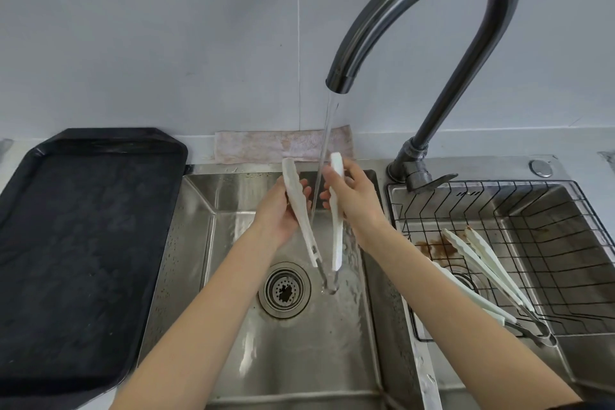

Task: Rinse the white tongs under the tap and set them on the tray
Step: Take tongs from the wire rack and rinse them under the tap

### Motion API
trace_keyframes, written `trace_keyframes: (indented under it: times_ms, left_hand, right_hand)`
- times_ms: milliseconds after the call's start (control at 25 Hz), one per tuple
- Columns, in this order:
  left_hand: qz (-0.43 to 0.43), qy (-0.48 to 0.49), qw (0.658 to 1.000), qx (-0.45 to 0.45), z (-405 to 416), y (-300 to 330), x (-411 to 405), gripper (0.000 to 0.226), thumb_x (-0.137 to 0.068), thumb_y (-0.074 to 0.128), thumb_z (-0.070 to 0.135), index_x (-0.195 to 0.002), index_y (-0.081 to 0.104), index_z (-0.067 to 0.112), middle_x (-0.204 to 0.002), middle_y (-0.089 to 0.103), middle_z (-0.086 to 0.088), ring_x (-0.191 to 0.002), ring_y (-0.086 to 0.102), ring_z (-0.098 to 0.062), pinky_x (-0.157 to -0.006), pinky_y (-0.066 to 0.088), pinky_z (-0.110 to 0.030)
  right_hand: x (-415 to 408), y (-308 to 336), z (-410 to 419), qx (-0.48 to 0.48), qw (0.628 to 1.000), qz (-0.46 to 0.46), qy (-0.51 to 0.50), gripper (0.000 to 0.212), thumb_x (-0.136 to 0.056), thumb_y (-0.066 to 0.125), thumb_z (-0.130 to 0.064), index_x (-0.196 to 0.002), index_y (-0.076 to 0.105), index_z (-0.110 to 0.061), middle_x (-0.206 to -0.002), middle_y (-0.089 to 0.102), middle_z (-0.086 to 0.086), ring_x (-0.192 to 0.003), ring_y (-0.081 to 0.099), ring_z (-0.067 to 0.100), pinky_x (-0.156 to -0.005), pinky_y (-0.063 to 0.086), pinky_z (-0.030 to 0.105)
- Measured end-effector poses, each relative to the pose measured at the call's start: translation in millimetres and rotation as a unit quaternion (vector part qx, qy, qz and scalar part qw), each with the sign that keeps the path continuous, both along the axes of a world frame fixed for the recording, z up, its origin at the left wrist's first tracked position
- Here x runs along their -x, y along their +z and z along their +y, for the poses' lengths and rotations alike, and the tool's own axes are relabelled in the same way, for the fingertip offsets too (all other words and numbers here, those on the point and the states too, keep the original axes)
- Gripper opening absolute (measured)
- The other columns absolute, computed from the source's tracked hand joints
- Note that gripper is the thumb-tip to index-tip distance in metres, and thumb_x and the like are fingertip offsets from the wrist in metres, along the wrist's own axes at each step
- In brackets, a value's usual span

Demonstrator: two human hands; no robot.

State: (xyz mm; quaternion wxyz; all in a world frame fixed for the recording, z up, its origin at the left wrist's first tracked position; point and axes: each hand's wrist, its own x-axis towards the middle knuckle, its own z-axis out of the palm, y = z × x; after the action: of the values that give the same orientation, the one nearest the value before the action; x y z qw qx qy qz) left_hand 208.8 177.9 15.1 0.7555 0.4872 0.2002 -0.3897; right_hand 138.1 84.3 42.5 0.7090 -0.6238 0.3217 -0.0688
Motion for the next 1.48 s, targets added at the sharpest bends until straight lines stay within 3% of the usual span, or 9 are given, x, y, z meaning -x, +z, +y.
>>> trace_keyframes:
  times_ms: [160, 240, 400, 520, 760, 1040, 1200, 1360, 1480]
  left_hand:
    - [0.025, -0.044, 0.999, 0.01, 10, -14, 4, 0.058, -0.097, 0.024, 0.049, -0.132, 0.048, 0.01, -0.126, 0.062, -0.009, -0.112, 0.061, -0.023, -0.079, 0.048, -0.029]
    - [0.019, -0.072, 0.997, 0.004, 11, -15, 12, 0.063, -0.096, 0.02, 0.052, -0.137, 0.043, 0.01, -0.137, 0.054, -0.011, -0.116, 0.059, -0.024, -0.088, 0.047, -0.033]
    - [-0.034, -0.087, 0.995, -0.029, 11, -7, 18, 0.043, -0.095, 0.044, 0.01, -0.136, 0.036, 0.002, -0.133, 0.055, -0.016, -0.09, 0.065, -0.02, -0.075, 0.056, -0.033]
    - [-0.069, -0.077, 0.993, -0.047, 15, -3, 19, 0.045, -0.09, 0.038, -0.01, -0.133, 0.031, 0.002, -0.132, 0.053, -0.019, -0.095, 0.063, -0.027, -0.08, 0.054, -0.037]
    - [-0.106, -0.021, 0.993, -0.053, 31, 4, 17, 0.036, -0.092, 0.04, -0.009, -0.123, 0.037, 0.007, -0.133, 0.051, -0.019, -0.092, 0.062, -0.025, -0.086, 0.051, -0.037]
    - [-0.154, 0.006, 0.987, -0.049, 56, 26, 18, 0.039, -0.092, 0.044, -0.007, -0.128, 0.037, 0.006, -0.12, 0.053, -0.014, -0.085, 0.062, -0.019, -0.082, 0.05, -0.031]
    - [-0.171, 0.011, 0.983, -0.057, 81, 35, 19, 0.037, -0.091, 0.048, -0.005, -0.125, 0.041, 0.008, -0.12, 0.052, -0.016, -0.087, 0.062, -0.018, -0.081, 0.05, -0.026]
    - [-0.183, 0.021, 0.981, -0.06, 112, 36, 17, 0.044, -0.089, 0.052, -0.002, -0.131, 0.039, 0.005, -0.108, 0.056, -0.011, -0.086, 0.062, -0.018, -0.079, 0.051, -0.027]
    - [-0.185, 0.014, 0.98, -0.072, 128, 36, 18, 0.043, -0.089, 0.054, 0.001, -0.13, 0.042, 0.005, -0.113, 0.055, -0.013, -0.089, 0.062, -0.02, -0.082, 0.051, -0.029]
  right_hand:
    - [-10, 9, 11, 0.095, 0.995, -0.015, 0.037, 0.019, -0.087, 0.06, -0.033, -0.098, 0.051, -0.021, -0.059, 0.053, -0.01, -0.043, 0.052, -0.002, -0.048, 0.044, 0.012]
    - [-17, 11, 15, 0.089, 0.996, -0.019, 0.008, 0.026, -0.088, 0.057, -0.038, -0.103, 0.051, -0.018, -0.06, 0.053, -0.009, -0.047, 0.051, 0.003, -0.051, 0.044, 0.019]
    - [-20, 8, 14, 0.107, 0.994, 0.01, 0.014, 0.035, -0.094, 0.042, -0.043, -0.115, 0.046, -0.015, -0.07, 0.051, -0.007, -0.057, 0.05, 0.007, -0.058, 0.042, 0.022]
    - [-17, 6, 10, 0.099, 0.994, 0.035, 0.026, 0.043, -0.096, 0.036, -0.044, -0.125, 0.042, -0.013, -0.076, 0.051, -0.007, -0.065, 0.049, 0.008, -0.066, 0.043, 0.025]
    - [-9, 13, 8, 0.074, 0.995, 0.041, 0.047, 0.033, -0.097, 0.036, -0.034, -0.124, 0.038, -0.015, -0.094, 0.055, 0.002, -0.077, 0.054, 0.009, -0.073, 0.046, 0.025]
    - [2, 16, 24, 0.118, 0.983, 0.09, 0.108, 0.046, -0.093, 0.049, -0.03, -0.13, 0.035, -0.007, -0.107, 0.059, 0.005, -0.109, 0.06, 0.023, -0.096, 0.049, 0.037]
    - [0, 17, 37, 0.151, 0.972, 0.126, 0.13, 0.046, -0.091, 0.051, -0.035, -0.125, 0.043, -0.005, -0.114, 0.062, 0.012, -0.104, 0.062, 0.026, -0.096, 0.051, 0.043]
    - [-1, 17, 58, 0.151, 0.973, 0.112, 0.137, 0.038, -0.092, 0.05, -0.035, -0.118, 0.047, -0.007, -0.1, 0.063, 0.005, -0.093, 0.063, 0.021, -0.091, 0.054, 0.038]
    - [-1, 13, 69, 0.136, 0.977, 0.101, 0.133, 0.035, -0.093, 0.051, -0.033, -0.117, 0.047, -0.008, -0.091, 0.063, 0.0, -0.088, 0.061, 0.017, -0.082, 0.057, 0.033]
